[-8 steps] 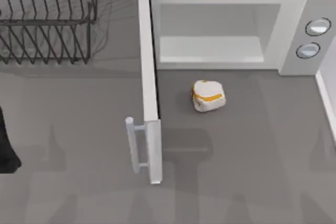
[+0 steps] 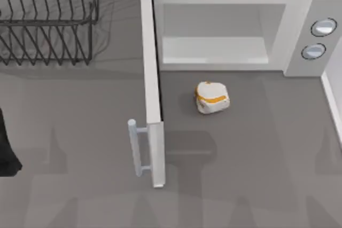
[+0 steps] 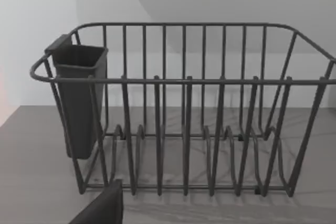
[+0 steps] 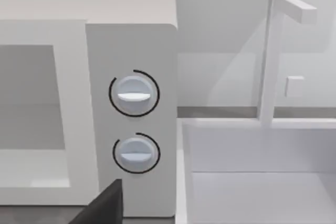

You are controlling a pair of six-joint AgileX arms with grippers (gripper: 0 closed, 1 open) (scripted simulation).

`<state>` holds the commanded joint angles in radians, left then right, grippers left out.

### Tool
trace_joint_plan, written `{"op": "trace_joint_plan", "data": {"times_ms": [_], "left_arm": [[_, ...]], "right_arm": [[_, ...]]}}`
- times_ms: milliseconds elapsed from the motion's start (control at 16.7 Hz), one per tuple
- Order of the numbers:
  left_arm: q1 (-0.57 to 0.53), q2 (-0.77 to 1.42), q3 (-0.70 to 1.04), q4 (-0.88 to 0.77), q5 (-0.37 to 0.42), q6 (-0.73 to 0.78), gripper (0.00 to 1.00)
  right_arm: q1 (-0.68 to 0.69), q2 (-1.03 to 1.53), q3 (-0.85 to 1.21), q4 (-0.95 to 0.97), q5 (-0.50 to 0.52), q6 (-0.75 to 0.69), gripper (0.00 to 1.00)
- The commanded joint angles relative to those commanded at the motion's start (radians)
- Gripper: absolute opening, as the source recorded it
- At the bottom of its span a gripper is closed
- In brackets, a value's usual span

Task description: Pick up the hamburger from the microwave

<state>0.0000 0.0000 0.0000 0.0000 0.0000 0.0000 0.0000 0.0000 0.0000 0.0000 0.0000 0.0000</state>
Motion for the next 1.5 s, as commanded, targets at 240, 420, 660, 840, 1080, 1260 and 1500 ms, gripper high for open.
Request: {"op": "trace_joint_plan", "data": {"times_ms": [240,420,660,840,1080,1260,1500], "left_arm": [[0.000,0.000,0.000,0.000,0.000,0.000,1.00],[0.000,0.000,0.000,0.000,0.000,0.000,1.00],[0.000,0.000,0.000,0.000,0.000,0.000,1.00],[0.000,0.000,0.000,0.000,0.000,0.000,1.00],[0.000,0.000,0.000,0.000,0.000,0.000,1.00],[0.000,0.000,0.000,0.000,0.000,0.000,1.00],[0.000,0.000,0.000,0.000,0.000,0.000,1.00]], "right_arm": [[0.000,0.000,0.000,0.000,0.000,0.000,1.00],[0.000,0.000,0.000,0.000,0.000,0.000,1.00],[0.000,0.000,0.000,0.000,0.000,0.000,1.00],[0.000,0.000,0.000,0.000,0.000,0.000,1.00],[0.010,0.029,0.010,0.012,0.010,0.005,1.00],[0.050,0.143,0.052,0.060,0.048,0.023,1.00],[0.142,0.412,0.150,0.172,0.137,0.065,1.00]]}}
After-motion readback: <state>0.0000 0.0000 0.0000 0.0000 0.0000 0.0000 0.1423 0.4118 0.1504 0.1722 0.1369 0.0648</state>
